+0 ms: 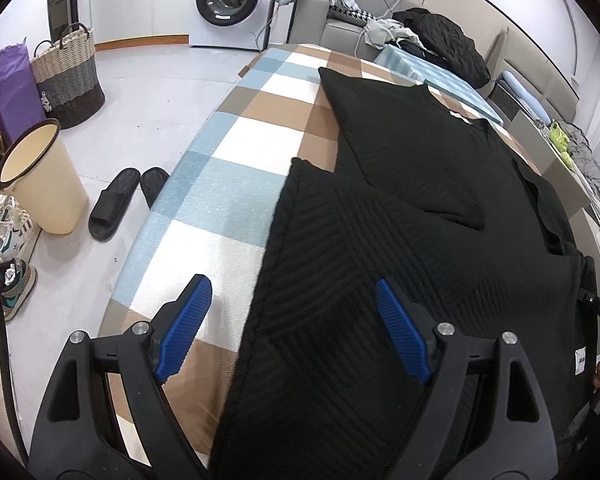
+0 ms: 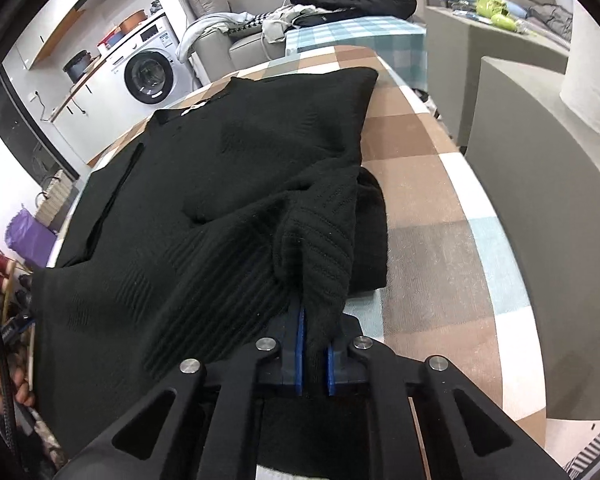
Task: Fold small clothes
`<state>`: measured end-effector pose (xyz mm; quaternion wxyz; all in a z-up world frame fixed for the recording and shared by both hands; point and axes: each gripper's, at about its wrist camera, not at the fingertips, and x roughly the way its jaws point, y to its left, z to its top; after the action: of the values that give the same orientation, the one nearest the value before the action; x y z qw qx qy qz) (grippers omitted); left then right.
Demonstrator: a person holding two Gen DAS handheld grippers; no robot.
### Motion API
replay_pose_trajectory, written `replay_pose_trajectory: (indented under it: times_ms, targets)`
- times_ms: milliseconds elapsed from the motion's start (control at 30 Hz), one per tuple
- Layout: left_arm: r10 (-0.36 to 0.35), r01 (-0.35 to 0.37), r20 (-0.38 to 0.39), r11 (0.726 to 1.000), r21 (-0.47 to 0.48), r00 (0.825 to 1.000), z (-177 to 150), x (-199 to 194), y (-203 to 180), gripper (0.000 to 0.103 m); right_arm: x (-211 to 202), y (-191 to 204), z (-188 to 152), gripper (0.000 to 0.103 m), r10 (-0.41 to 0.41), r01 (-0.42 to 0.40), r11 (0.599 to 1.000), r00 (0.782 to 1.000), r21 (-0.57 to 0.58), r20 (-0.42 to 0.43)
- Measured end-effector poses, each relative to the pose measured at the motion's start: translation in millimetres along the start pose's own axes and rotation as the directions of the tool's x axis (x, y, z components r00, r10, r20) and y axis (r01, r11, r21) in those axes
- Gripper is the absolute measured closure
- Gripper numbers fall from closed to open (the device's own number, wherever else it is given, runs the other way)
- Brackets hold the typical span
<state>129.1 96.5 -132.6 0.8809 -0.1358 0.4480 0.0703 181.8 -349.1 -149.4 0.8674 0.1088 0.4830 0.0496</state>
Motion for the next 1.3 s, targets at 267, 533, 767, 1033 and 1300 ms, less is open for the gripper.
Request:
replay_pose_trajectory:
  times_ms: [267, 533, 767, 1033, 1300]
  targets:
    - [-0.016, 0.018, -0.028, 0.999, 0.043, 0.999, -2, 5, -10, 0.046, -28, -19, -29, 0.072, 0.064, -0.064, 0.998, 0.997, 0.012, 0.034]
    - [-0.071, 0.067, 0.071, 0.996, 0.059, 0.995, -6, -20, -9, 0.097, -53, -12, -38, 0.097, 0.083, -0.080, 0.996, 0.987, -0.025, 0.136]
    - [-0.148, 0.142, 0.176, 0.989, 0.049, 0.973, -14, -67, -3, 0.098, -111, -20, -64, 0.097, 0.257, -0.246, 0.966, 0.927, -0.074, 0.272]
    - [-0.239, 0.247, 0.272, 0.969, 0.005, 0.932, -24, -113, 12, 0.098, -149, -33, -78, 0.097, 0.376, -0.387, 0.920, 0.839, -0.055, 0.393]
    - [-0.258, 0.274, 0.291, 0.962, -0.016, 0.921, -19, -123, 21, 0.098, -145, -32, -68, 0.098, 0.341, -0.366, 0.931, 0.857, -0.010, 0.386]
